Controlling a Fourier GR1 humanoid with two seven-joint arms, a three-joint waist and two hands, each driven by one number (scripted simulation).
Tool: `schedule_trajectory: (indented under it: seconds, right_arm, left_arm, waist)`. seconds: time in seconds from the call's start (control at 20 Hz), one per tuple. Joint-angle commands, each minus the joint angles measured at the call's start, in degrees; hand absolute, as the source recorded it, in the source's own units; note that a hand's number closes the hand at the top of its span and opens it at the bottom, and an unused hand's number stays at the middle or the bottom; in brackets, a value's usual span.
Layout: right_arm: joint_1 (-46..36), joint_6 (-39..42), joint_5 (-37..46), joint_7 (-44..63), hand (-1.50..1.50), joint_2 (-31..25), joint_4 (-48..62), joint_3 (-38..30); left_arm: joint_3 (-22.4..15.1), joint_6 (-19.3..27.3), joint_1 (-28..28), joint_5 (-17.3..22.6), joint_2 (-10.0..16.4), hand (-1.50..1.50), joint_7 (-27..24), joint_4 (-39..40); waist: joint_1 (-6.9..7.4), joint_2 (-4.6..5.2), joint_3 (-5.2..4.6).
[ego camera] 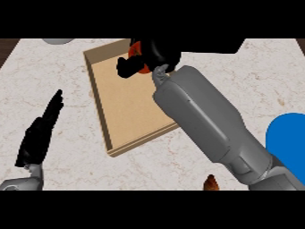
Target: Pick the tomato from the plate and place it in the cardboard box
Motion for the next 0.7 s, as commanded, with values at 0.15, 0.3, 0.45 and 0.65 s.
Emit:
schedule_trajectory:
  seconds: [0.15,0.3,0.45,0.65]
  right_arm:
    - [-4.55,-6.42,-9.11,-0.42,1.5,0.01,16.14,6.41]
    - [-5.62,-8.62,-13.81,-3.92,-1.5,0.01,20.41,3.16]
    - [-6.45,-11.31,-16.32,-7.64,-1.5,0.01,24.98,4.39]
    - [-5.0,-17.01,-19.81,-14.7,-1.5,0.01,26.32,2.41]
  left_arm:
    - [-2.86,1.08,0.16,-2.09,-2.28,0.0,-0.21,-0.3]
    - [-1.48,-0.59,1.69,-0.09,-1.15,0.0,-0.97,-1.43]
    - [-1.08,-0.25,-1.65,-1.07,-0.62,0.0,-0.85,1.79]
    - [-1.1,-0.57,-0.93,-0.49,-0.93,0.0,-1.07,1.18]
  waist:
    - [1.69,0.33,-0.03]
    - [1.61,0.33,0.0]
    - [2.23,0.76,-0.01]
    - [2.33,0.87,0.03]
